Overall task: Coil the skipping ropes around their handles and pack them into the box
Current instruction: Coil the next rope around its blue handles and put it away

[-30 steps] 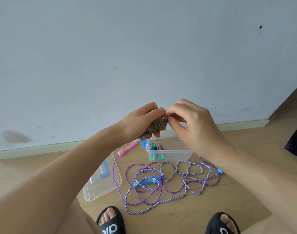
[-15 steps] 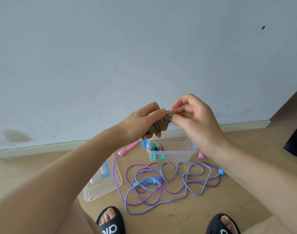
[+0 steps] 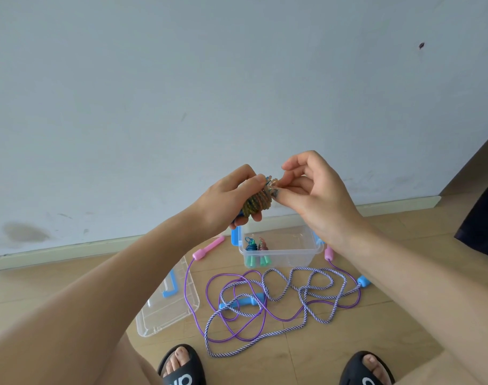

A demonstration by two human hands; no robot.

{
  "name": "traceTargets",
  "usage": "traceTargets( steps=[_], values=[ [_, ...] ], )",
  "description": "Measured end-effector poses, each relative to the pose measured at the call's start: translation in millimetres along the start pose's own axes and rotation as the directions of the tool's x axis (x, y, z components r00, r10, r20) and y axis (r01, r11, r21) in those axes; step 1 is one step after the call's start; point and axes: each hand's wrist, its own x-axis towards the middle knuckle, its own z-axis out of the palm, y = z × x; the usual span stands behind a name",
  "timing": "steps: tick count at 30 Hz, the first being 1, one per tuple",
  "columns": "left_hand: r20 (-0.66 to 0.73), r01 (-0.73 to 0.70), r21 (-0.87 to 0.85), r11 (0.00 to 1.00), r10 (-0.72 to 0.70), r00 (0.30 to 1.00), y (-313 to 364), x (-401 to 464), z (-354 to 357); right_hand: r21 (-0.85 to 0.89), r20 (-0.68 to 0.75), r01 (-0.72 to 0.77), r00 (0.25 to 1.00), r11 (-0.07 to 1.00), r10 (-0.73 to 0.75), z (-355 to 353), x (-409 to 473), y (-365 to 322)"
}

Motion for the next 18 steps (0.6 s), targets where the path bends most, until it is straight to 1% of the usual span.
traceTargets(
  steps=[2,7,14,18],
  values=[
    [-0.007,-0.008,0.002,1.0,0.008,1.0,-0.5,0.5,-0.1,0.001,-0.007,-0.014,1.0,1.0,0.014,1.2,-0.5,-0.2],
    [-0.021,-0.013,0.021,1.0,0.014,1.0,-1.7,-0.1,1.0,-0.021,-0.016,-0.108,0.994,0.994,0.108,-0.1,-1.3,-0.9],
    [-0.05,-0.003,0.081,0.997,0.008,0.999,-2.1,1.2,3.6,0.004,-0.064,-0.107,0.992,0.994,0.107,3.9,0.0,1.6],
    [-0.05,-0.003,0.042,0.999,0.005,0.999,-1.4,1.8,3.5,0.009,-0.073,-0.118,0.99,0.993,0.119,3.2,2.0,3.2]
  ],
)
